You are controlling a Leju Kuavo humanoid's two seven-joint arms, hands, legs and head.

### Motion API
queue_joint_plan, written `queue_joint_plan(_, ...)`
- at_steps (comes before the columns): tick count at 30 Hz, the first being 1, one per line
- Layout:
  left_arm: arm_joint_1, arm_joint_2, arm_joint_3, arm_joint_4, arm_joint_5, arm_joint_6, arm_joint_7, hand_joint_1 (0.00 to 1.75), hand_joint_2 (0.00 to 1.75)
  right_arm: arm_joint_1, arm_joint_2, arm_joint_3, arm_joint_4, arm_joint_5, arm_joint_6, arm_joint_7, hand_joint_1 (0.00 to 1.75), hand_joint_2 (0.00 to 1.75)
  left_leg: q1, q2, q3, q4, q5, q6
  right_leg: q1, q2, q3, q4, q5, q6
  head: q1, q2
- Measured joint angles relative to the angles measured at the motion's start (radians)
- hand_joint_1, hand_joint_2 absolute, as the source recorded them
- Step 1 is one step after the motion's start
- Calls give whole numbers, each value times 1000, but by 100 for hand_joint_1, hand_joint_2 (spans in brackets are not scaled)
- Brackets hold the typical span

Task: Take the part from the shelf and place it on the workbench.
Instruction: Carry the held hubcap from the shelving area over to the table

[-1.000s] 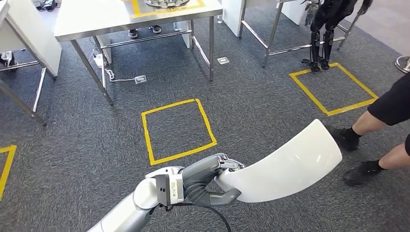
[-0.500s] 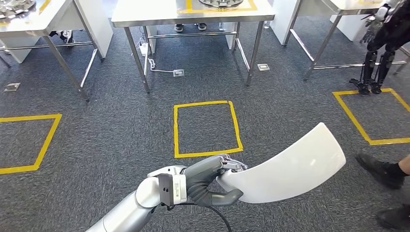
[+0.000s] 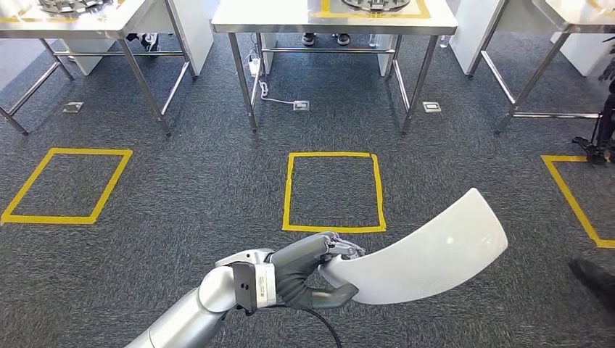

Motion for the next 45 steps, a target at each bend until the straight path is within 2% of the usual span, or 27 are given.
queue_joint_plan(4,-5,0,-4,0,0,-1,-4,175,175,-1,-1,-4,0,-4,1,-6,0,0,-2,1,6,-16,3,8,3,2,-1,-1,3,3,4,0)
queue_joint_plan(8,-9,0,-5,1,0,-2,-7,175,175,-1,-1,-9,0,-10,2,-12,0,0,-4,2,6,-16,2,16,2,3,3,-10,8,13,5,0)
queue_joint_plan(12,-10,0,-5,1,0,-2,-9,175,175,0,-1,-15,0,-11,1,-13,0,0,-5,2,6,-15,2,19,1,3,4,-13,10,20,5,0)
queue_joint_plan(17,-12,0,-7,1,0,-2,-10,175,175,-1,-1,-16,0,-12,1,-16,0,0,-6,2,5,-15,2,21,0,3,4,-15,12,22,5,0)
queue_joint_plan(20,-16,0,-11,-1,0,-2,-16,175,175,-1,2,-16,0,-12,1,-19,0,0,-6,0,9,-30,6,36,-5,1,11,-26,17,33,4,0)
queue_joint_plan(22,-22,-2,-14,-2,0,-2,-17,175,175,-2,1,-16,0,-12,1,-23,0,0,1,-2,24,-58,20,46,-5,22,3,-3,-2,38,4,0)
queue_joint_plan(24,-26,-4,-17,-1,0,-2,-17,175,175,-1,1,-16,0,-12,2,-25,0,0,6,-6,30,-69,29,48,-8,49,-47,101,-59,43,9,0)
queue_joint_plan(25,-26,-5,-19,0,1,-2,-17,175,175,1,1,-16,0,-12,2,-25,0,0,7,-8,29,-69,29,47,-11,53,-83,170,-89,46,11,0)
queue_joint_plan(26,-26,-5,-21,2,1,-2,-17,175,175,2,1,-17,0,-12,3,-26,0,0,9,-11,29,-68,28,44,-15,55,-113,225,-107,50,13,0)
queue_joint_plan(27,-25,-5,-22,3,1,-2,-17,175,175,3,0,-17,0,-12,3,-26,0,0,12,-14,29,-66,27,40,-20,55,-128,247,-104,56,13,0)
queue_joint_plan(28,-25,-5,-23,4,1,-2,-17,175,175,4,0,-17,0,-12,3,-27,0,0,17,-18,28,-62,24,32,-25,55,-121,225,-80,62,13,0)
queue_joint_plan(30,-26,-5,-26,6,1,-2,-17,175,175,4,1,-17,0,-13,3,-27,0,0,30,-23,26,-43,11,11,-38,57,-62,100,-13,80,15,0)
queue_joint_plan(31,-28,-6,-28,6,0,-2,-17,175,175,4,3,-17,0,-13,3,-28,0,0,32,-26,21,-30,2,-1,-41,61,-36,45,6,81,19,0)
queue_joint_plan(32,-29,-7,-30,6,0,-2,-16,175,175,3,5,-18,0,-14,2,-28,0,0,33,-28,18,-21,-5,-12,-43,64,-22,15,12,76,22,0)
queue_joint_plan(33,-31,-8,-31,6,0,-2,-16,175,175,2,7,-18,0,-14,1,-28,0,0,31,-31,15,-16,-11,-20,-41,66,-21,10,7,65,22,0)
queue_joint_plan(34,-32,-10,-32,6,1,-2,-15,175,175,2,8,-20,0,-15,1,-28,0,0,31,-32,15,-17,-13,-25,-38,67,-23,13,5,50,21,0)
queue_joint_plan(36,-36,-12,-35,6,2,-2,-15,175,175,0,8,-22,0,-15,0,-28,0,0,35,-30,17,-17,-18,-32,-36,64,-24,17,2,29,15,0)
queue_joint_plan(37,-39,-13,-36,6,2,-2,-15,175,175,0,8,-23,0,-16,0,-28,0,0,36,-26,9,3,-29,-34,-35,63,-22,17,1,21,12,0)
queue_joint_plan(38,-42,-14,-38,6,3,-2,-14,175,175,-1,8,-23,0,-16,0,-28,0,0,35,-22,-11,45,-51,-34,-33,61,-20,16,1,14,10,0)
queue_joint_plan(40,-46,-14,-41,7,4,-2,-14,175,175,-1,8,-24,0,-16,0,-27,0,0,30,-16,-85,188,-112,-30,-27,58,-16,16,-4,5,4,0)
queue_joint_plan(41,-45,-14,-42,8,5,-2,-14,175,175,0,8,-24,0,-16,0,-27,0,0,27,-16,-122,253,-132,-27,-23,57,-14,16,-6,2,2,0)
queue_joint_plan(42,-45,-14,-43,9,5,-2,-13,175,175,0,8,-25,0,-16,0,-27,0,0,24,-16,-145,286,-131,-21,-19,57,-11,16,-10,-1,2,0)
queue_joint_plan(43,-45,-14,-45,10,5,-2,-12,175,175,0,8,-25,0,-16,0,-27,0,0,20,-16,-148,279,-110,-13,-15,57,-6,16,-13,-3,1,0)
queue_joint_plan(44,-46,-14,-46,10,5,-2,-12,175,175,0,8,-25,0,-16,0,-26,0,0,15,-16,-131,231,-72,-3,-11,57,0,16,-18,-4,1,0)
queue_joint_plan(45,-47,-14,-47,9,6,-2,-12,175,175,0,8,-25,0,-16,0,-26,0,0,9,-15,-102,160,-29,10,-9,58,7,16,-23,-4,1,0)
